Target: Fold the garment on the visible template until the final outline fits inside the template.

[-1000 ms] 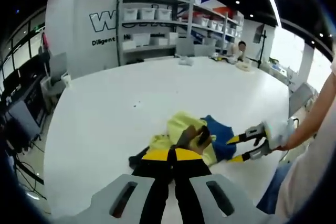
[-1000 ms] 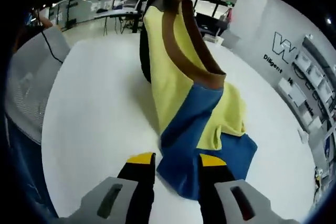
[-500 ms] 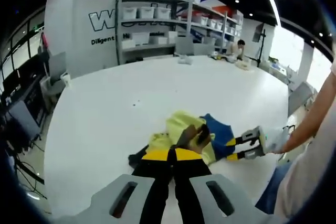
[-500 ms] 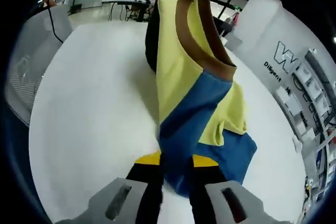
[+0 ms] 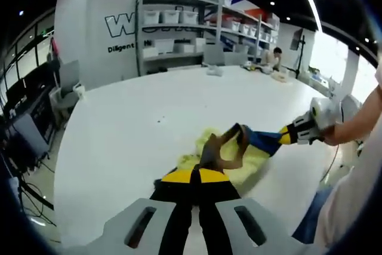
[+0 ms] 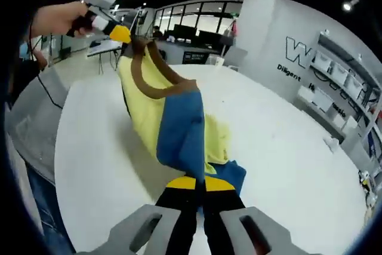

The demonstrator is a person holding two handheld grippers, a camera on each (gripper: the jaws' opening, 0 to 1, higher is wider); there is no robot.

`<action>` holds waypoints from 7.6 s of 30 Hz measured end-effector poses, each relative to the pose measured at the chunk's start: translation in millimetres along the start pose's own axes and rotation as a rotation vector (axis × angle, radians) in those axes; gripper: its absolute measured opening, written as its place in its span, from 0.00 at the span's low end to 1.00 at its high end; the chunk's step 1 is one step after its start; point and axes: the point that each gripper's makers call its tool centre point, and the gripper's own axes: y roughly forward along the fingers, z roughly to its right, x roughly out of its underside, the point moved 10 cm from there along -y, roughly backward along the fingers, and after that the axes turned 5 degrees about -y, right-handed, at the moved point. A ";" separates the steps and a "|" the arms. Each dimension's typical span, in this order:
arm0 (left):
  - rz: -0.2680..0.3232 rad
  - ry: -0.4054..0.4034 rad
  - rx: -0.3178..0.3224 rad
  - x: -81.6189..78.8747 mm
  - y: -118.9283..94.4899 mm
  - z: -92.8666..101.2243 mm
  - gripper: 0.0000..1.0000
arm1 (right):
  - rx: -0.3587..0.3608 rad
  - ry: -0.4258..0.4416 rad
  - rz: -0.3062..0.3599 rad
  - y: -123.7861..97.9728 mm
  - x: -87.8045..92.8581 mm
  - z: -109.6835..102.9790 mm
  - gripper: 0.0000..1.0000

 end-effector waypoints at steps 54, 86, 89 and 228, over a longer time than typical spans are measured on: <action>-0.109 -0.001 -0.031 -56.1 184.0 -63.4 0.04 | -0.385 0.427 -0.040 105.5 9.3 168.4 0.00; -0.328 0.229 0.247 79.7 134.1 82.0 0.22 | -0.355 0.105 -0.043 75.4 35.1 -17.1 0.21; -0.338 0.244 0.239 87.2 142.3 84.6 0.25 | -0.355 0.076 -0.075 78.8 43.3 -22.5 0.24; -0.183 0.058 0.007 21.7 136.3 -24.8 0.11 | -0.208 -0.196 0.035 92.9 8.1 4.0 0.08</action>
